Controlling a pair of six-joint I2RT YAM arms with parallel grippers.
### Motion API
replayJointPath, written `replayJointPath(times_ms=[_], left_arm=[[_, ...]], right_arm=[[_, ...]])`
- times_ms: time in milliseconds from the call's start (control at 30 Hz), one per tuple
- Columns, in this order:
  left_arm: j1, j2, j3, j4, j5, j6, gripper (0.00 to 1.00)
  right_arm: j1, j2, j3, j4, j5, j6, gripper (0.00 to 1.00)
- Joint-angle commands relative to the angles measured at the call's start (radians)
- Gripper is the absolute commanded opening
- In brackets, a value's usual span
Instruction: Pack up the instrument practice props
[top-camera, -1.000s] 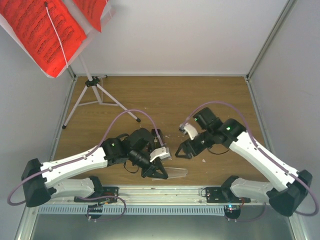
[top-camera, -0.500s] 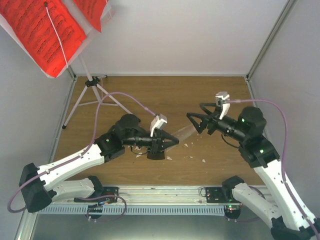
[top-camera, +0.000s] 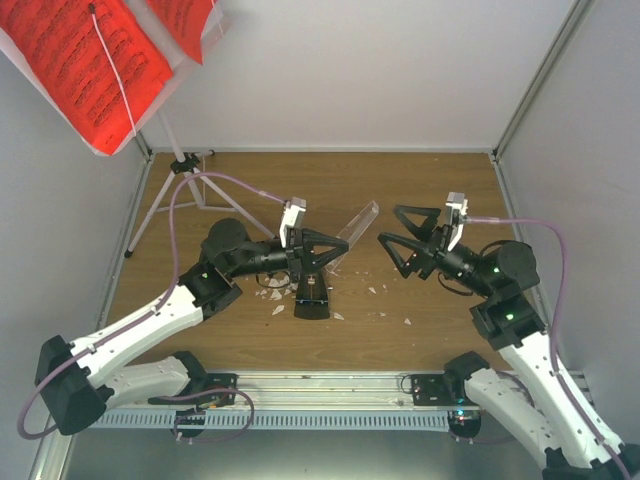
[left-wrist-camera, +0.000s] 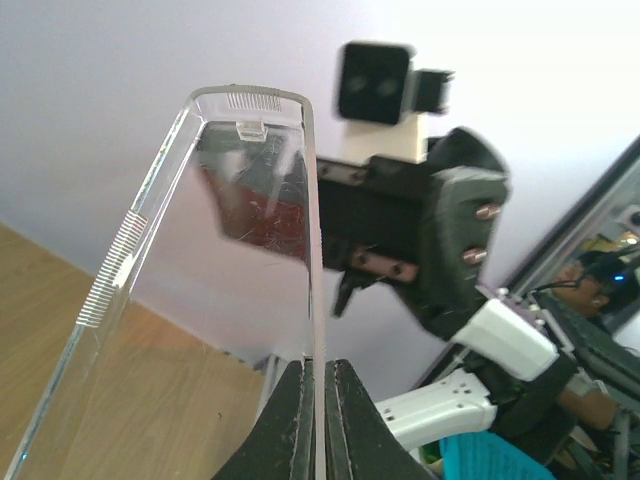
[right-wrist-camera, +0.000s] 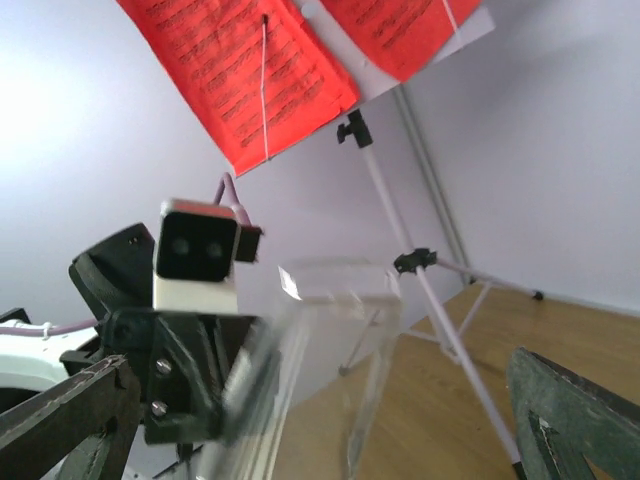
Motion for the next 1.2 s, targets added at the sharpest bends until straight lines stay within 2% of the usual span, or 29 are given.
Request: replayJointPath(times_ms=[0,300,500,667,933,1167], left_arm=[[0.004,-0.035,-0.017,0.166,0.050,-0.037,0.00],[0.003,-0.026,-0.010,0.195,0.114,-0.018,0.00],[0.003,-0.028,-0.018,0.200,0.111,-0.018,0.00],[0.003,-0.029,-0.028,0.222,0.127,-0.023,0.00],[0.003,-0.027,-0.046,0.286,0.163,-0.045,0.00],[0.003,-0.021,-0.039,0.295,0.171,-0.048,0.00]], right_arm=[[0.010,0.012,-0.072,0.213,-0.100,0.119,1.00],[0.153,0.036,-0.132,0.395,0.004,0.131,1.00],[0.211,0.113,-0.122,0.483,0.019,0.130,0.99],[0.231,0.143,-0.138,0.522,0.039,0.120,0.92],[0.231,0.170,-0.127,0.565,0.047,0.119,0.93],[0.233,0.205,-0.121,0.603,-0.007,0.115,0.76]])
